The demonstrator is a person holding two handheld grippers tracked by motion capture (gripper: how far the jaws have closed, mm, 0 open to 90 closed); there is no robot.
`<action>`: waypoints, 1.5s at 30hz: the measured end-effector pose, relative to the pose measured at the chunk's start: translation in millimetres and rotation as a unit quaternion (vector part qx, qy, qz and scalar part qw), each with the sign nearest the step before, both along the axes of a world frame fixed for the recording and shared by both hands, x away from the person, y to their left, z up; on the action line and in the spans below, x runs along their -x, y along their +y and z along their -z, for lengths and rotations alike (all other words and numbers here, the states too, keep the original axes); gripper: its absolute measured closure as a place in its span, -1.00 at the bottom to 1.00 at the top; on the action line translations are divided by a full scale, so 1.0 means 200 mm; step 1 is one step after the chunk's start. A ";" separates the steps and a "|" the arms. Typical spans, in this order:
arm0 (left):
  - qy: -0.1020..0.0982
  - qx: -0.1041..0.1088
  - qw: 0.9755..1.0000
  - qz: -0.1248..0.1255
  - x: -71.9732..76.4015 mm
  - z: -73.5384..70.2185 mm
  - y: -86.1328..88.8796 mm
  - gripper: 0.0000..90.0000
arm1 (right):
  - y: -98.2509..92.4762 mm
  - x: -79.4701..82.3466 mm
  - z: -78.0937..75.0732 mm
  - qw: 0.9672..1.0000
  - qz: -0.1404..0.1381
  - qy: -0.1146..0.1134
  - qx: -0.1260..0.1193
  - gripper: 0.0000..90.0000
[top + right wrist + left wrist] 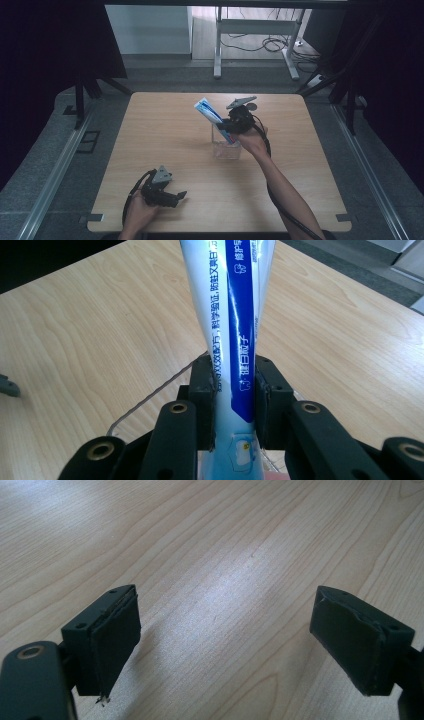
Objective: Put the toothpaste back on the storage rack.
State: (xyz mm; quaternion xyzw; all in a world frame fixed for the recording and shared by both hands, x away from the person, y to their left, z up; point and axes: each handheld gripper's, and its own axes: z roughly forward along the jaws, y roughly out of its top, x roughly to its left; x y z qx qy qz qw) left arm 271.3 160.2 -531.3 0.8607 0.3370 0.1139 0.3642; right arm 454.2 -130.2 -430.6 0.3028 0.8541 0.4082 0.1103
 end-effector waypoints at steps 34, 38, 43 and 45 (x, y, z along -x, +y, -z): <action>0.001 -0.007 1.000 0.002 0.00 0.00 0.00 -0.71 | -0.07 0.03 0.13 0.999 -0.019 0.027 0.022 0.59; 0.003 -0.009 1.000 0.002 0.00 0.01 -0.01 -0.71 | -0.07 0.04 0.13 0.999 -0.015 0.026 0.024 0.57; 0.002 -0.010 1.000 0.004 0.00 0.01 -0.01 -0.71 | -0.07 0.05 0.13 0.999 -0.011 0.025 0.020 0.52; 0.003 -0.009 1.000 0.003 0.00 0.01 -0.01 -0.71 | -0.07 0.05 0.13 1.000 -0.010 0.025 0.017 0.49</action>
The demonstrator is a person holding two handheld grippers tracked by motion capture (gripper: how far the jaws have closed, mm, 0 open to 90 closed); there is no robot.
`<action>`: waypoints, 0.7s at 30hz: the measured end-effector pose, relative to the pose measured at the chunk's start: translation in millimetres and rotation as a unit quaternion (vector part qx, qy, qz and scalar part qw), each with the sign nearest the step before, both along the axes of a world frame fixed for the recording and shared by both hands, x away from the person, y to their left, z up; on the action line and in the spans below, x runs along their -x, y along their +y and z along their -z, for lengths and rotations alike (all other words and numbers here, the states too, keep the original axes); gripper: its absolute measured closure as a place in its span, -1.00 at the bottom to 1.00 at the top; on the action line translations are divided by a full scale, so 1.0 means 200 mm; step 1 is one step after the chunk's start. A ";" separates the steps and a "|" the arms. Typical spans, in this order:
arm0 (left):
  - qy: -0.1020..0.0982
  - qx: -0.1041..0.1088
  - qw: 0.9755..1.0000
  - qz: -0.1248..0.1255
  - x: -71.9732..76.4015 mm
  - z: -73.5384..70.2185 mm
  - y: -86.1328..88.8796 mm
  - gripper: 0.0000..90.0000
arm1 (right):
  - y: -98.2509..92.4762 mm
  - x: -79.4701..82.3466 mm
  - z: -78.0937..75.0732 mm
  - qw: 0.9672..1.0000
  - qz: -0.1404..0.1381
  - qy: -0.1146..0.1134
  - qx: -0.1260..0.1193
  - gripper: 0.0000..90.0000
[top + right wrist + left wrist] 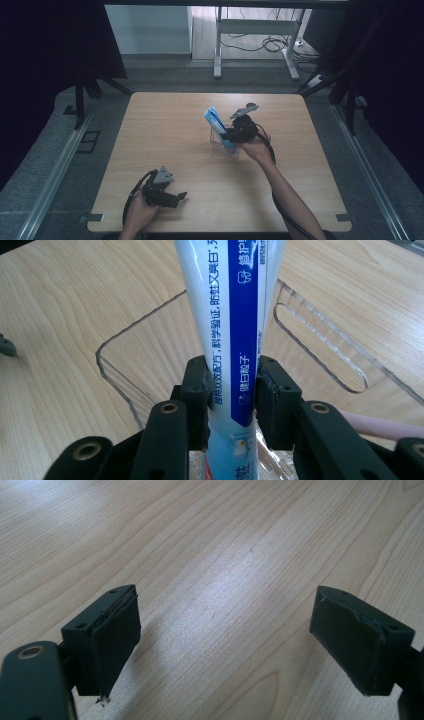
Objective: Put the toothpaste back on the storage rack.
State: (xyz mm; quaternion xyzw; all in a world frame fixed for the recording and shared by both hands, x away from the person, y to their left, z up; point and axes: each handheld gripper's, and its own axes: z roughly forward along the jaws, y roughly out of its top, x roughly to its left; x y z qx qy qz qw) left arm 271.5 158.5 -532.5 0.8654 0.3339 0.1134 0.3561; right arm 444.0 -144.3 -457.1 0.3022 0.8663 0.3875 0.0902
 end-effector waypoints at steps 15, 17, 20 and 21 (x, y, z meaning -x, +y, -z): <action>0.003 0.006 1.000 0.005 0.00 0.00 -0.01 -0.71 | 0.01 0.04 -0.06 1.000 -0.001 -0.023 -0.013 0.12; 0.003 0.005 1.000 0.006 0.00 0.00 -0.01 -0.71 | 0.01 0.05 -0.07 1.000 -0.002 -0.027 -0.012 0.10; 0.004 0.006 1.000 0.007 0.00 0.00 -0.01 -0.71 | 0.01 0.06 -0.08 0.999 -0.004 -0.032 -0.012 0.07; 0.004 0.005 1.000 0.006 0.00 0.00 -0.01 -0.71 | 0.01 0.06 -0.09 0.999 -0.005 -0.034 -0.013 0.06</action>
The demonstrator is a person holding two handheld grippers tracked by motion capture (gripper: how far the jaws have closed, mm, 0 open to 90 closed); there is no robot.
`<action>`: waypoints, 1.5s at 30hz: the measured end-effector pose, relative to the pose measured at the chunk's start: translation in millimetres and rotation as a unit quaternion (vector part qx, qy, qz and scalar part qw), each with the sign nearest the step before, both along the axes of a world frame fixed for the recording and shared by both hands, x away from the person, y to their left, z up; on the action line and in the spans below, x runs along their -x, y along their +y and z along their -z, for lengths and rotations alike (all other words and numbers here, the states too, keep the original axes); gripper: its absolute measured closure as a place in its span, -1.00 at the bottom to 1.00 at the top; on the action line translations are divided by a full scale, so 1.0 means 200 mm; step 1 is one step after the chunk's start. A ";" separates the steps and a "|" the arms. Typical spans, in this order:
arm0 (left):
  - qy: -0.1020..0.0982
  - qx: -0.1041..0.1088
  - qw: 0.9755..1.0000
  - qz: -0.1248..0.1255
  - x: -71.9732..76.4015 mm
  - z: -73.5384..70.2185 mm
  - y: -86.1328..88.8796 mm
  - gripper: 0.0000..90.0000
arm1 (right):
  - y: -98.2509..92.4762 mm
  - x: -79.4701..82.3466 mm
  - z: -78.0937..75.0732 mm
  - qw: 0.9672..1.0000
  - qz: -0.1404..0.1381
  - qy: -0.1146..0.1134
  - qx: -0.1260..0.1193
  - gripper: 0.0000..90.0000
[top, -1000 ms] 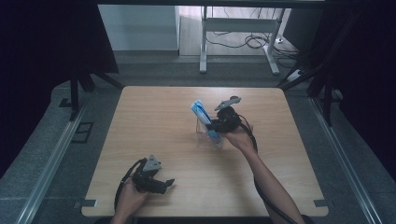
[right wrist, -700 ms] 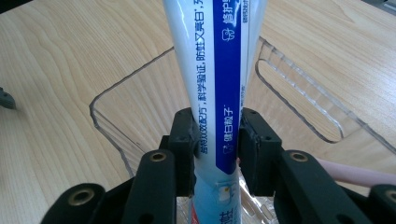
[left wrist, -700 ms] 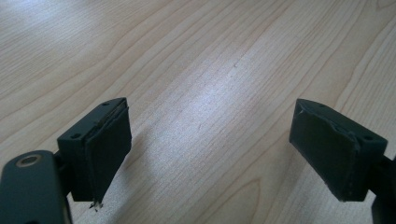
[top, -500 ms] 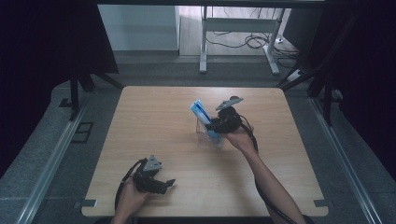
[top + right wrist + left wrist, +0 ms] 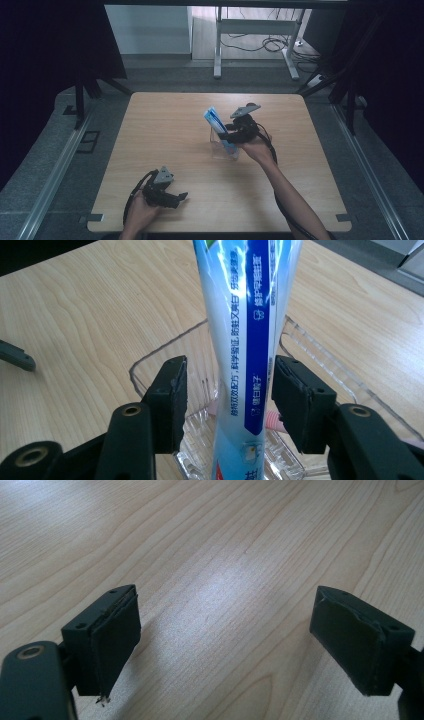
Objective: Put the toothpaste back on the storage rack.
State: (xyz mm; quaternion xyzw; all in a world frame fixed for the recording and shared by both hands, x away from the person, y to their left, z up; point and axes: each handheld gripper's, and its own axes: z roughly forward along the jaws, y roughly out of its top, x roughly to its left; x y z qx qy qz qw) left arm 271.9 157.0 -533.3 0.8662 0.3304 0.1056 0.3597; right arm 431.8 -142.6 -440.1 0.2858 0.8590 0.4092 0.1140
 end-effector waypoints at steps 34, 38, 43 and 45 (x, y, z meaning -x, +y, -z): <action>0.000 -0.004 1.000 0.002 0.00 0.00 -0.01 -0.71 | -0.09 0.11 -0.08 1.000 -0.001 -0.025 -0.012 -0.13; 0.000 -0.004 1.000 0.003 0.00 0.00 -0.01 -0.71 | -0.11 0.12 -0.09 1.000 0.002 -0.025 -0.015 -0.15; 0.000 -0.005 1.000 0.003 0.00 0.00 -0.01 -0.71 | -0.13 0.14 -0.10 1.000 0.000 -0.024 -0.018 -0.19; -0.001 -0.005 1.000 0.003 0.00 0.00 -0.01 -0.71 | -0.14 0.15 -0.10 1.000 -0.001 -0.025 -0.019 -0.21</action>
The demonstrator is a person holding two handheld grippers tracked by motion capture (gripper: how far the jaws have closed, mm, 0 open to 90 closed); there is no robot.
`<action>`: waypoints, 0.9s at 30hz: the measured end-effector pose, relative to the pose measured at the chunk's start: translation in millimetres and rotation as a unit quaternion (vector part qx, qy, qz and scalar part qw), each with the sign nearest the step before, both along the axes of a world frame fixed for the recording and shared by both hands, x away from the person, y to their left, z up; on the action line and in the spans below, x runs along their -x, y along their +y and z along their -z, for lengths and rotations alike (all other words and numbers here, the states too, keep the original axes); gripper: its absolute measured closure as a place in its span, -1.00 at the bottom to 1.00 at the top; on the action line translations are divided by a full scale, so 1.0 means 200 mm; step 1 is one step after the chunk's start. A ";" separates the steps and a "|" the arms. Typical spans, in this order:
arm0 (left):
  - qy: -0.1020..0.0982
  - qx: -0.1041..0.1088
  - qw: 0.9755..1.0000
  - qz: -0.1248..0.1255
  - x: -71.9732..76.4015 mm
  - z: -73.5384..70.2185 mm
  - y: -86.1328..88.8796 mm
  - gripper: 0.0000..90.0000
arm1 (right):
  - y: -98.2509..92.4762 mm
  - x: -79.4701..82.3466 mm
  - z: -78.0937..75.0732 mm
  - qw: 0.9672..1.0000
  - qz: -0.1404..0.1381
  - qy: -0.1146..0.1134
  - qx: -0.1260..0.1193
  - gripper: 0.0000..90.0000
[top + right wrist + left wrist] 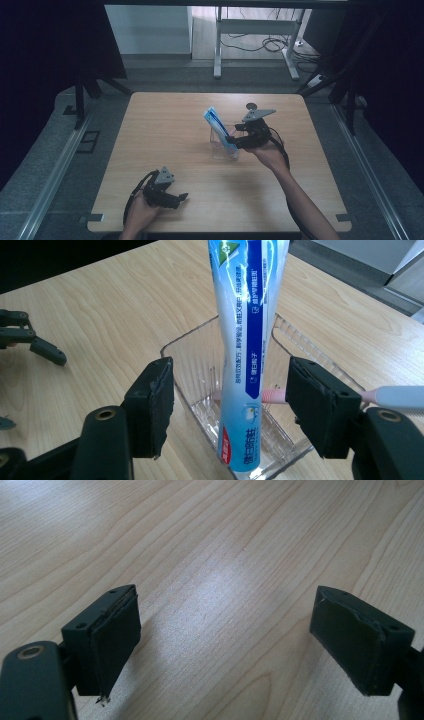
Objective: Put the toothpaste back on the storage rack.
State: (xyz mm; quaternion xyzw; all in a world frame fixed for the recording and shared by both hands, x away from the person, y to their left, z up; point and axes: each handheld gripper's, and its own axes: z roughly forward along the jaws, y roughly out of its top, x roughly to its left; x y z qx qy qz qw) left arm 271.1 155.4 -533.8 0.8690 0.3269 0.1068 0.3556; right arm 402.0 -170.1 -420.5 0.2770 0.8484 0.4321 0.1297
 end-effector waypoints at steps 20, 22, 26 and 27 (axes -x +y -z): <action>-0.001 0.000 1.000 -0.001 0.00 0.00 0.00 -0.71 | -0.06 0.11 -0.01 1.000 -0.007 -0.012 0.006 -0.58; -0.001 0.000 1.000 -0.001 0.00 0.00 0.00 -0.71 | -0.07 0.12 -0.01 1.000 -0.007 -0.014 0.009 -0.62; -0.002 0.001 1.000 -0.003 0.00 0.00 0.00 -0.71 | -0.08 0.15 0.00 1.000 -0.009 -0.014 0.019 -0.69; -0.003 0.002 1.000 -0.003 0.00 0.00 0.01 -0.71 | -0.09 0.16 0.00 1.000 -0.010 -0.014 0.021 -0.70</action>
